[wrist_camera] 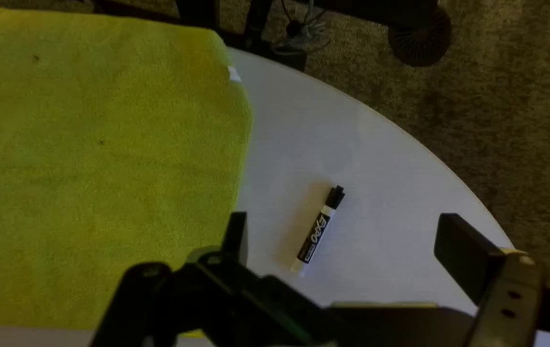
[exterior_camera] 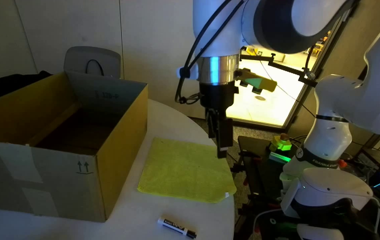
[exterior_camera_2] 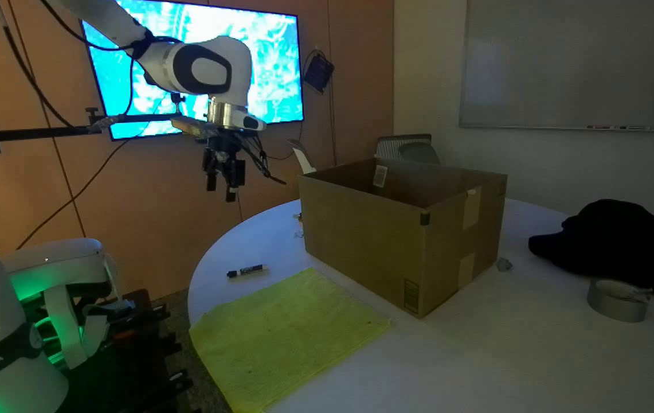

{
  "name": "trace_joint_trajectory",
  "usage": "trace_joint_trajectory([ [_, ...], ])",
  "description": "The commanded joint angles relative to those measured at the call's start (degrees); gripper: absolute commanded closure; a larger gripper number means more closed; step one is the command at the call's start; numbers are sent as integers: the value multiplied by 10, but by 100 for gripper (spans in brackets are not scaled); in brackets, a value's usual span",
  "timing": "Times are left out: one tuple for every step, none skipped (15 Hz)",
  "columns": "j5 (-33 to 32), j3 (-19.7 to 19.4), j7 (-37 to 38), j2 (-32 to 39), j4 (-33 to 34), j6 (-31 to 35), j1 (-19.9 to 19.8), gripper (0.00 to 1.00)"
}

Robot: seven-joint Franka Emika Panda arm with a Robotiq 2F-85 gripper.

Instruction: Put the marker in the towel, fold the towel, and then put the folded towel in the box

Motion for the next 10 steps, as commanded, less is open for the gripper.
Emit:
trace_joint_trajectory([
  [6,20,13,77,4,109,10,0],
  [6,25,14,99,6,130,13,0],
  [2,31,20,126,7,156,18,0],
  [-1,34,24,148,9,177,21,0],
  [1,38,28,174,12,193,25,0],
  [6,42,21,196,15,204,28,0],
  [8,47,22,217,17,220,31,0],
  [16,53,10,235,19,225,32,0],
  [16,59,7,253,21,235,35,0],
  [15,64,5,267,23,238,36,0],
])
